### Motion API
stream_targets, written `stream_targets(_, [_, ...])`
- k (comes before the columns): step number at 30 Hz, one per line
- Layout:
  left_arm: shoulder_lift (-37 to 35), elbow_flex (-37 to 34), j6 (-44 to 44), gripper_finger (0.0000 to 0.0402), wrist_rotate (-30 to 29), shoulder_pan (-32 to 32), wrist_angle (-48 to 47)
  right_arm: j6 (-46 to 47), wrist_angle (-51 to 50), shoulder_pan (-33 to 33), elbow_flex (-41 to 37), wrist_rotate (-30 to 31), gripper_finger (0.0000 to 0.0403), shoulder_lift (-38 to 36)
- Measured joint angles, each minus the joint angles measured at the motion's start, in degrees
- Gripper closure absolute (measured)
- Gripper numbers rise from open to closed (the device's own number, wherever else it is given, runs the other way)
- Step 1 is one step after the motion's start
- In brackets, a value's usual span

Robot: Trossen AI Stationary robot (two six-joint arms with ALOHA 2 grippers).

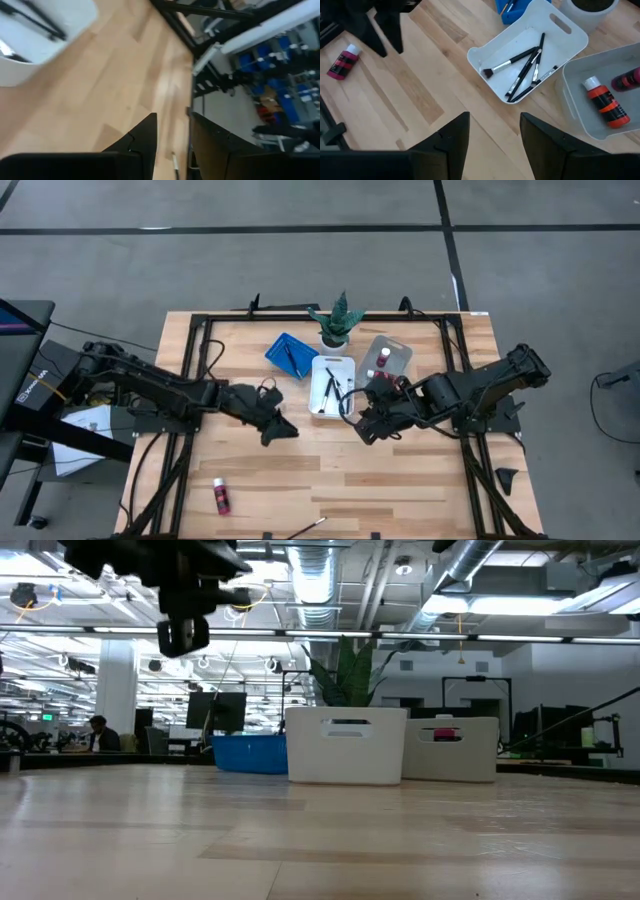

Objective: Pick & Place Paint Supplies
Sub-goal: Put the small black paint brush into the blue bin

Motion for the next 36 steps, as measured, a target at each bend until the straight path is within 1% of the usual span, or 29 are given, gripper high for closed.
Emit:
stream_targets(5, [0.0,0.0,-1.65,0.0293,-2.66,-5.06,3.77,-0.21,0.0,1.09,0.0,0.15,0.0233,0.0])
stream_targets(10, [0.0,0.0,-3.41,0.0293,-7.44,-10.27,8.25,-3.22,-0.02,1.91,0.0,0.05,0.0233,0.0])
stream_targets(16, [-0.01,0.0,-4.33,0.0293,-16.28,-16.4,15.12,-8.16,-0.04,2.79,0.0,-0.41,0.0233,0.02])
stream_targets(19, [0.0,0.0,-5.5,0.0293,-21.21,-19.72,19.44,-11.36,-0.17,3.45,0.0,-1.61,0.0233,0.0])
stream_targets(22, [0.0,0.97,-6.89,0.0296,-27.36,-23.01,19.95,-13.97,-0.76,4.5,0.0,-1.77,0.0233,0.0])
stream_targets(25, [1.14,3.83,-7.21,0.03,-32.06,-25.67,20.15,-16.12,-2.07,5.5,0.0,-1.79,0.0233,0.0])
stream_targets(27, [3.05,6.11,-7.21,0.0302,-33.83,-27.05,19.79,-17.2,-3.3,6.09,0.0,-1.77,0.0233,0.01])
stream_targets(33, [12.42,16.18,-7.24,0.0302,-35.16,-28.54,19.72,-19.6,-5.24,7.68,0.0,-1.75,0.0233,0.0])
stream_targets(34, [14.07,18.15,-7.24,0.0302,-35.14,-28.54,19.06,-19.88,-5.24,7.91,0.0,-1.75,0.0233,0.02])
stream_targets(36, [17.35,22.8,-7.36,0.0302,-34.38,-28.54,14.52,-20.69,-5.18,8.27,0.0,-1.75,0.0233,0.0])
